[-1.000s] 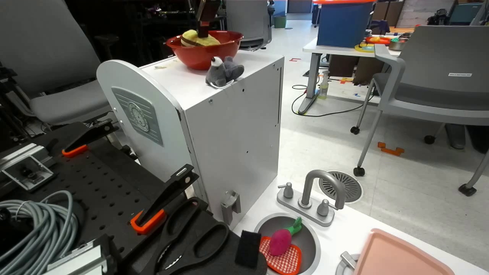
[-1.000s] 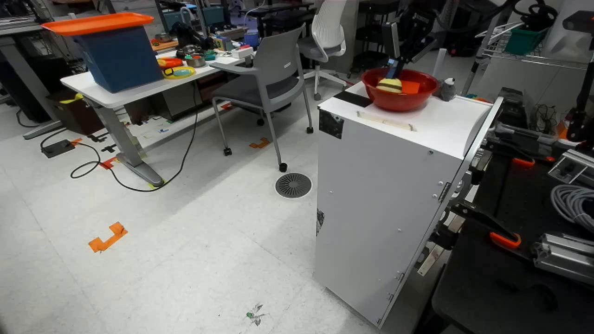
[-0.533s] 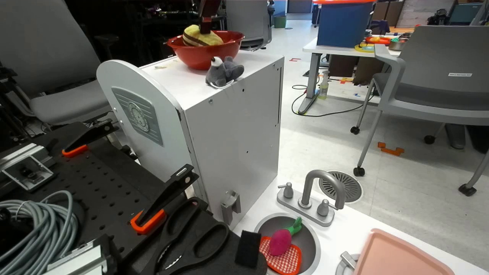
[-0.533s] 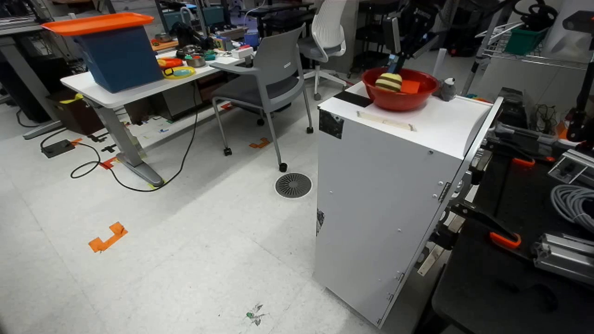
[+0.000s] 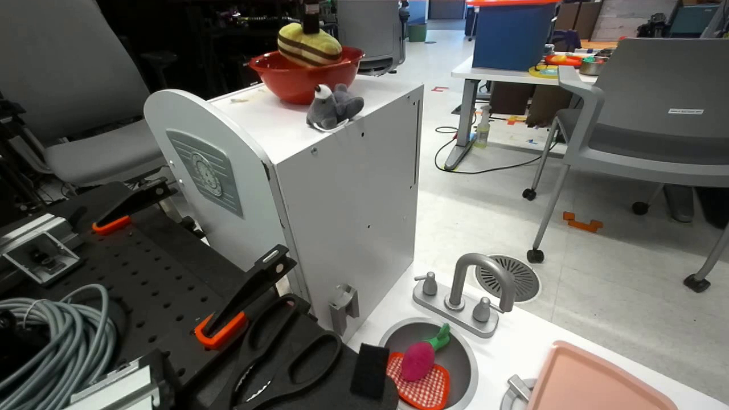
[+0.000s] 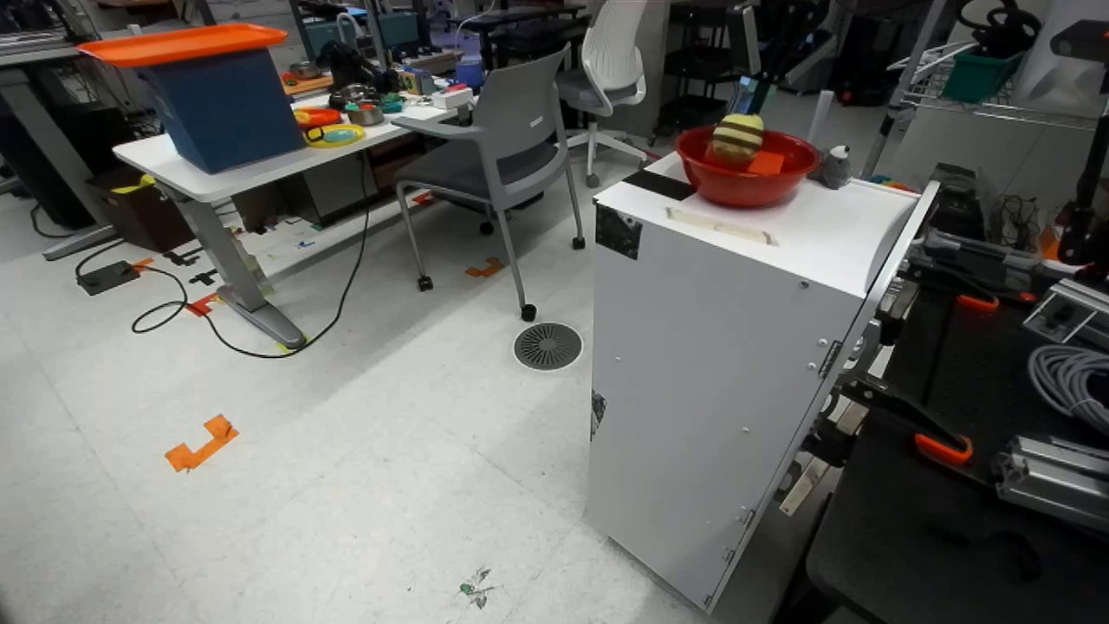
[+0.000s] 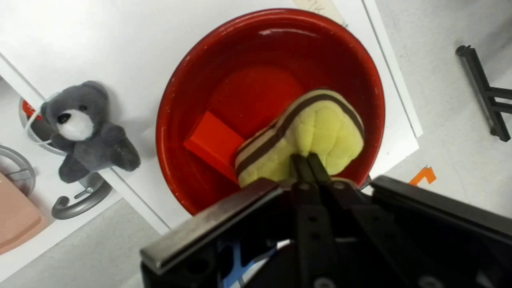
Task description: Remove the yellow plushy from the red bowl and put it on top of the shelf
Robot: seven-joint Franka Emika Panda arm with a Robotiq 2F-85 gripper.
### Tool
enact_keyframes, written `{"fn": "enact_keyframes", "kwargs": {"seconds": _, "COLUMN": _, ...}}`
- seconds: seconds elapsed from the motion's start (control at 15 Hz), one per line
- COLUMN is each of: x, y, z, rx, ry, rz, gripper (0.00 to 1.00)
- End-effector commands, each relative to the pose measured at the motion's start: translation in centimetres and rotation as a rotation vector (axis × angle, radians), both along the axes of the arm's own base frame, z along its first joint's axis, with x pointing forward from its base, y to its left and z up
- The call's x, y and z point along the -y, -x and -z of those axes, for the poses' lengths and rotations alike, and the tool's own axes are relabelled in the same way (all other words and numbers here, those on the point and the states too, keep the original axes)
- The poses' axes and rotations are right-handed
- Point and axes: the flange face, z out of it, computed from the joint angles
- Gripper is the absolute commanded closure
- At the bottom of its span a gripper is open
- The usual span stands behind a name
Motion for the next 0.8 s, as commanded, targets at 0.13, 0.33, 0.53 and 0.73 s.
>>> {"fn": "enact_keyframes", "kwargs": {"seconds": 0.13, "x": 0.2, "y": 1.7, "z": -3.7, "rx": 0.033, "ry": 0.076, "rz": 0.037, "gripper": 1.0}}
{"fn": "enact_keyframes", "kwargs": {"seconds": 0.33, "x": -0.5, "y": 2.8, "z": -5.2, "rx": 0.04, "ry": 0.086, "rz": 0.023, "gripper": 1.0}}
{"fn": "enact_keyframes", "kwargs": {"seconds": 0.53, "x": -1.5, "y": 4.3, "z": -6.3, "rx": 0.054, "ry": 0.092, "rz": -0.005, "gripper": 1.0}}
{"fn": "enact_keyframes", "kwargs": {"seconds": 0.73, "x": -2.3, "y": 6.0, "z": -6.4, "rx": 0.038, "ry": 0.089, "rz": -0.064, "gripper": 1.0}}
